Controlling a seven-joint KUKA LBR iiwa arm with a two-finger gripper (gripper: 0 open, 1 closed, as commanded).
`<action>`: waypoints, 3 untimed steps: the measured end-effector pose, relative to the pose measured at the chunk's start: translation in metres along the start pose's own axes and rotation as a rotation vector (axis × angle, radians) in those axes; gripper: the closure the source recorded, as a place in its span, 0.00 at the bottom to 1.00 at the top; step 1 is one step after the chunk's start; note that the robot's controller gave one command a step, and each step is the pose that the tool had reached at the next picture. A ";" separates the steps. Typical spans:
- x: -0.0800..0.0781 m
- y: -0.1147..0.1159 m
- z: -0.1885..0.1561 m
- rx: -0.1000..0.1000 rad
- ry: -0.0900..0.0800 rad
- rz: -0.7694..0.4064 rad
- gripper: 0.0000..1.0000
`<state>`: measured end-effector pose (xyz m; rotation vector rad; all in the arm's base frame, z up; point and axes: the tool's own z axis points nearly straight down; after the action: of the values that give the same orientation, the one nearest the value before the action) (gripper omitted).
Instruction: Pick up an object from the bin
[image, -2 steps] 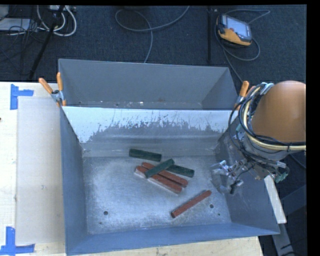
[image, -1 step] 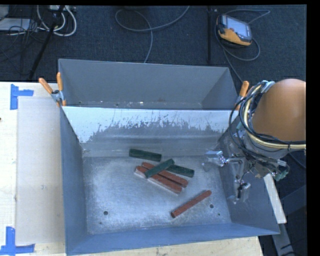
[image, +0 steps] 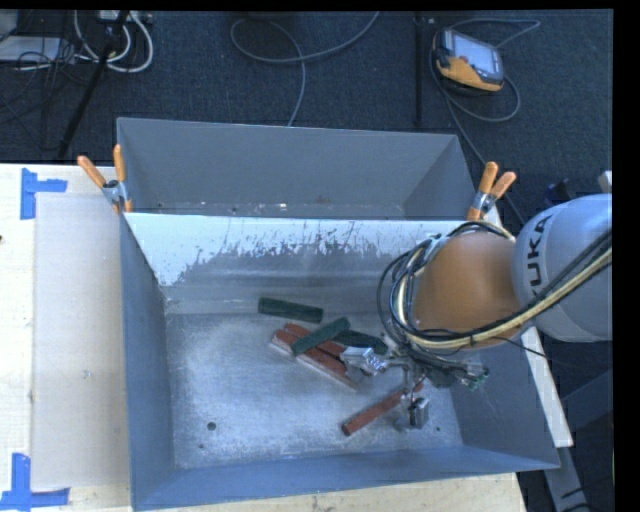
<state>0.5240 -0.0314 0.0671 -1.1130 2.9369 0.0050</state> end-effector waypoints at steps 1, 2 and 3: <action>0.030 0.019 -0.003 0.004 -0.002 -0.069 0.00; 0.029 0.019 -0.004 0.004 -0.003 -0.073 1.00; 0.030 0.019 -0.003 0.003 0.000 -0.074 0.00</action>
Offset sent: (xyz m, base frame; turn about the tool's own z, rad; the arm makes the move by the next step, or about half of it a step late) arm -0.0362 -0.0071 0.0029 -0.0702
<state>0.4887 -0.0369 0.0699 -1.2202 2.8931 0.0009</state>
